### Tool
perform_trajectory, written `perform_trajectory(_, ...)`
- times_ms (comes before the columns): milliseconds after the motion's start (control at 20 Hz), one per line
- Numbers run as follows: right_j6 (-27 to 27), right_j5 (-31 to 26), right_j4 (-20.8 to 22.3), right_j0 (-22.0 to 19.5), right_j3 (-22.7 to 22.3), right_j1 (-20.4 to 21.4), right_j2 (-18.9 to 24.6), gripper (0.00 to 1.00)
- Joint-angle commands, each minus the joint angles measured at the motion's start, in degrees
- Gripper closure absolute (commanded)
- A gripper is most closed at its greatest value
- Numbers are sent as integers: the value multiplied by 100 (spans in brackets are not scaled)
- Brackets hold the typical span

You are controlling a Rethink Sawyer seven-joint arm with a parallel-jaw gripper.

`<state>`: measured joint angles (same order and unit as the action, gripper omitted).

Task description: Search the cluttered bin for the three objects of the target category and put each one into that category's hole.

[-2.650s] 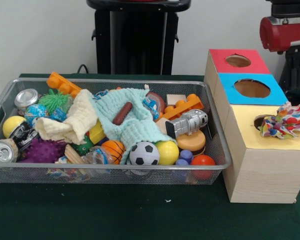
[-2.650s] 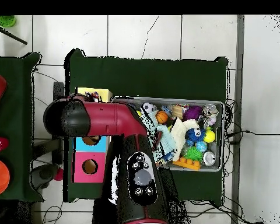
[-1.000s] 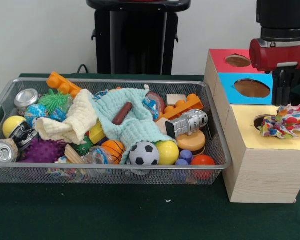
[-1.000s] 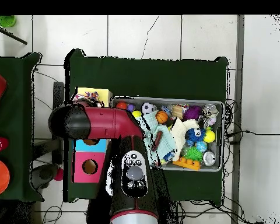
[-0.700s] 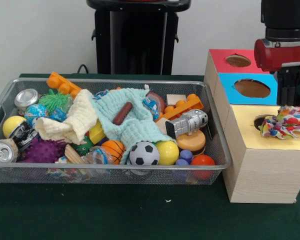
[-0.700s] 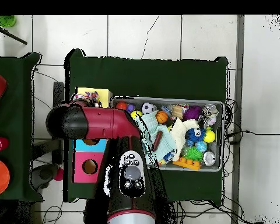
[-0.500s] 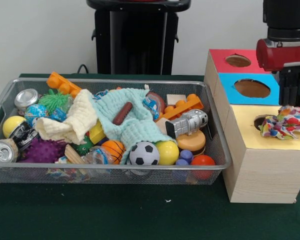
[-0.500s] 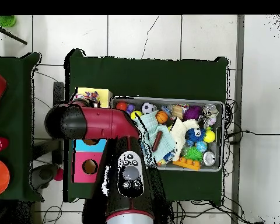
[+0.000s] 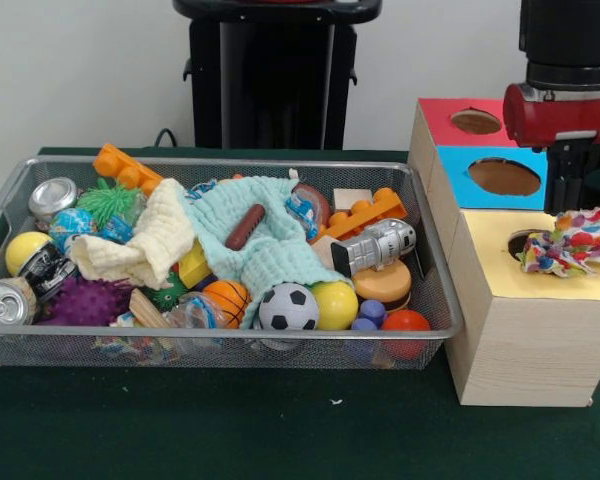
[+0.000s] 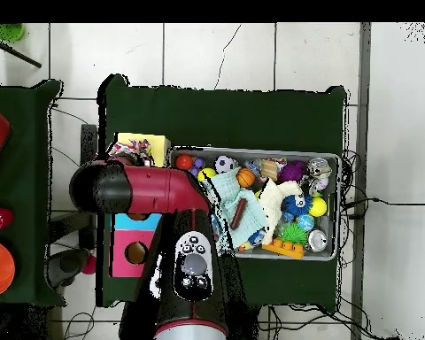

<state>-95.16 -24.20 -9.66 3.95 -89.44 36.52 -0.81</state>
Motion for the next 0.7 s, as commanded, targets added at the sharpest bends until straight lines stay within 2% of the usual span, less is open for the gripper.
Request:
perform_trajectory(50, -1224, 115, 85, 184, 335, -367, -405, 100)
perform_trajectory(250, -1116, 12, 114, 238, 428, -411, -526, 100)
perform_trajectory(700, -1306, 150, -152, 224, 374, -403, -475, 100)
